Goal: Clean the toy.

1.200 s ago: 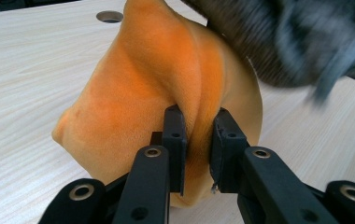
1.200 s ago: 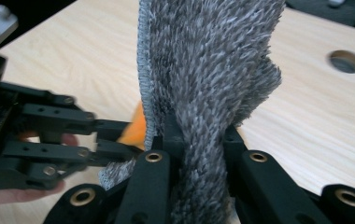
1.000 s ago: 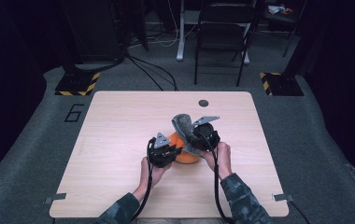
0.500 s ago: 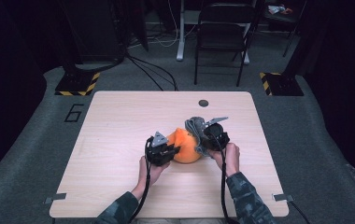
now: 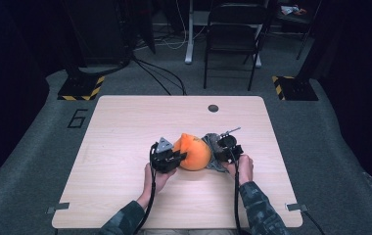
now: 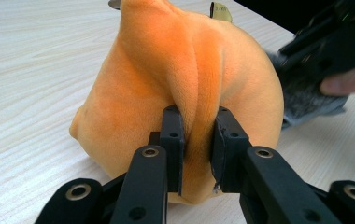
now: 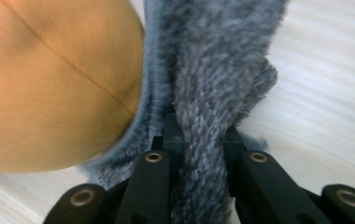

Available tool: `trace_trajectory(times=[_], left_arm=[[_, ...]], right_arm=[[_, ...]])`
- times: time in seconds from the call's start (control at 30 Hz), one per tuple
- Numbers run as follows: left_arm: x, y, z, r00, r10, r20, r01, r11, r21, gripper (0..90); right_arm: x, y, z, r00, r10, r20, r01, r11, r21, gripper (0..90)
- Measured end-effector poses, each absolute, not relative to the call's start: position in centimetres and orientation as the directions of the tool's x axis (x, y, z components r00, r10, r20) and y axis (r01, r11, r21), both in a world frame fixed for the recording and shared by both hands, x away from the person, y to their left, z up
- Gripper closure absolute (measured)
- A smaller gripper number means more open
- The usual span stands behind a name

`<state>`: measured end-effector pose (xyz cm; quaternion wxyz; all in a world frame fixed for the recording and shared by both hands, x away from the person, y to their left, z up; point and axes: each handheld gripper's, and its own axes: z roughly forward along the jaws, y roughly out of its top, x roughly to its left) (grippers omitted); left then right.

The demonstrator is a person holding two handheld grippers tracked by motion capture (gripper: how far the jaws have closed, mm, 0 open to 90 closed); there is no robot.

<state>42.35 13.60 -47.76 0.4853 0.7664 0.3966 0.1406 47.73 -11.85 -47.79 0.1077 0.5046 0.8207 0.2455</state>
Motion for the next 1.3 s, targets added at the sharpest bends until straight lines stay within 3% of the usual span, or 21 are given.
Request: trace_trajectory(times=[0.13,0.27,0.4,0.57,0.63,0.73,0.8,0.93,1.0,1.3], left_arm=[[42.4,13.6,-47.8,0.647,0.743,-0.169,0.469,-0.213,0.857,76.3],[42.5,13.7,-47.8,0.645,0.745,-0.17,0.466,-0.207,0.86,75.5],[42.4,13.7,-47.7,0.645,0.748,-0.156,0.458,-0.215,0.863,72.1],[41.8,14.1,-47.3,0.665,0.74,-0.103,0.415,-0.251,0.875,49.8],[41.5,13.9,-47.2,0.662,0.748,-0.049,0.394,-0.291,0.872,43.5],[41.8,13.6,-47.6,0.666,0.745,-0.043,0.407,-0.315,0.858,40.2],[41.9,13.4,-48.0,0.666,0.745,-0.042,0.407,-0.316,0.857,44.8],[41.8,13.1,-48.2,0.663,0.748,-0.027,0.4,-0.323,0.857,66.0],[41.8,13.2,-48.1,0.664,0.747,-0.022,0.396,-0.327,0.858,72.0],[41.5,13.3,-47.2,0.659,0.75,-0.058,0.405,-0.288,0.868,78.3]], right_arm=[[47.1,-12.4,-44.4,-0.462,0.884,0.068,0.734,0.339,0.588,79.0],[45.8,-11.5,-40.7,-0.517,0.85,0.1,0.653,0.317,0.688,79.0],[45.1,-9.1,-41.0,-0.572,0.817,0.073,0.643,0.391,0.658,79.0],[45.7,-9.3,-42.6,-0.561,0.825,0.068,0.655,0.392,0.645,79.0],[45.9,-9.6,-42.7,-0.552,0.83,0.077,0.663,0.382,0.644,79.0],[46.0,-9.6,-43.0,-0.549,0.832,0.071,0.663,0.382,0.644,79.0],[46.0,-9.6,-43.1,-0.55,0.833,0.062,0.662,0.39,0.639,79.0],[46.1,-9.6,-43.1,-0.552,0.832,0.063,0.662,0.391,0.64,79.0],[46.1,-9.7,-43.0,-0.548,0.834,0.066,0.663,0.385,0.642,79.0],[44.8,-9.1,-39.7,-0.578,0.814,0.048,0.593,0.38,0.71,79.0]])
